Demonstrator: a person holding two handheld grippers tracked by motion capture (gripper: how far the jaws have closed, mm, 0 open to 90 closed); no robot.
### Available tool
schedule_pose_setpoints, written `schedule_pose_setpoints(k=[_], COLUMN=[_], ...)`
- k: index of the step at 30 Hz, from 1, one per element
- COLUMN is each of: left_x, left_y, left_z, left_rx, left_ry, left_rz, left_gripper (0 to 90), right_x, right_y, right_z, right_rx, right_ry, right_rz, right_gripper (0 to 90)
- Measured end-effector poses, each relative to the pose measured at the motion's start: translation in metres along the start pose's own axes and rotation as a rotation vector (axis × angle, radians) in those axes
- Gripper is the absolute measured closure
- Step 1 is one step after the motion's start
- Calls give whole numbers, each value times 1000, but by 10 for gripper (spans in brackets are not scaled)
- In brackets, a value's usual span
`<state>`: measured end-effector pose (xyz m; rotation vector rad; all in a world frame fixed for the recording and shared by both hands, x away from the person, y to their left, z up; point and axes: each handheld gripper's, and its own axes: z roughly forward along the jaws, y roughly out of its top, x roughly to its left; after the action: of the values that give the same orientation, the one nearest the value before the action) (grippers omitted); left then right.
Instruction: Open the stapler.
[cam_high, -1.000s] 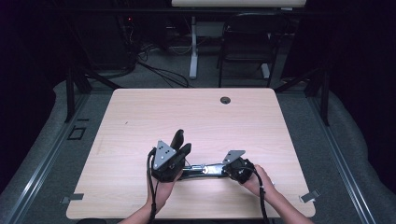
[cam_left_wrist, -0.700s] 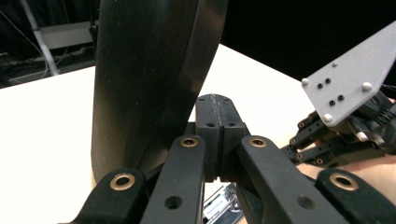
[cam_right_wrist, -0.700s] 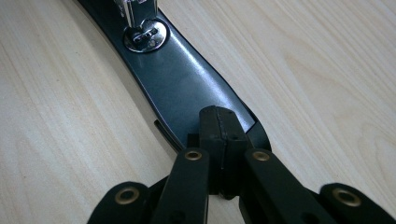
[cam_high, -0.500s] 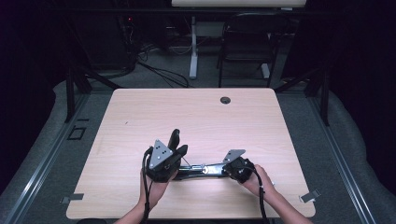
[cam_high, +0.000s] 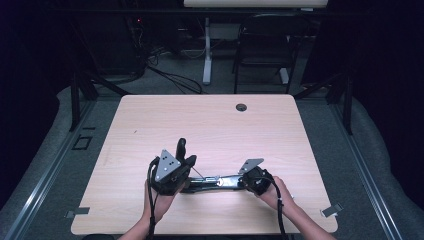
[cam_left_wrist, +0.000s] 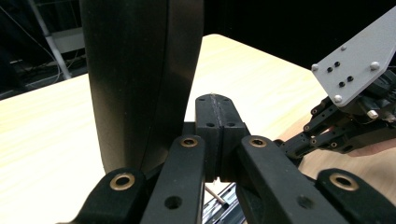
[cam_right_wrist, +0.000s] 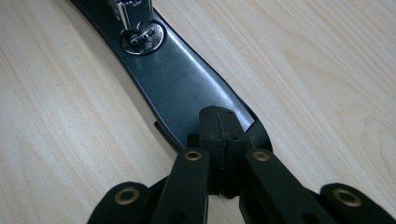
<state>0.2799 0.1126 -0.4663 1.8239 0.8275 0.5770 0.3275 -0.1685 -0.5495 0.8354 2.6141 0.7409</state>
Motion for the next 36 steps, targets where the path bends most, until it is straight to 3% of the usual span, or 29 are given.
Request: schedule_pose_setpoints(k=[4, 12, 13, 17, 23, 36], left_x=[0, 1, 1, 2, 7, 10], left_y=[2, 1, 1, 1, -1, -2], left_z=[1, 2, 2, 1, -5, -9], left_rx=[13, 27, 28, 31, 35, 23], left_ry=[-6, -20, -19, -13, -24, 5], left_rz=[19, 16, 19, 30, 41, 36], left_gripper=[900, 900, 900, 900, 900, 900], right_x=[0, 0, -2, -4, 2, -3], right_y=[0, 3, 3, 3, 4, 3], right_z=[0, 2, 3, 3, 3, 3], right_rx=[1, 6, -6, -9, 4, -4], right_ry=[-2, -19, -6, 3, -34, -5], right_rz=[7, 27, 54, 75, 31, 67], right_gripper=[900, 900, 900, 900, 900, 900])
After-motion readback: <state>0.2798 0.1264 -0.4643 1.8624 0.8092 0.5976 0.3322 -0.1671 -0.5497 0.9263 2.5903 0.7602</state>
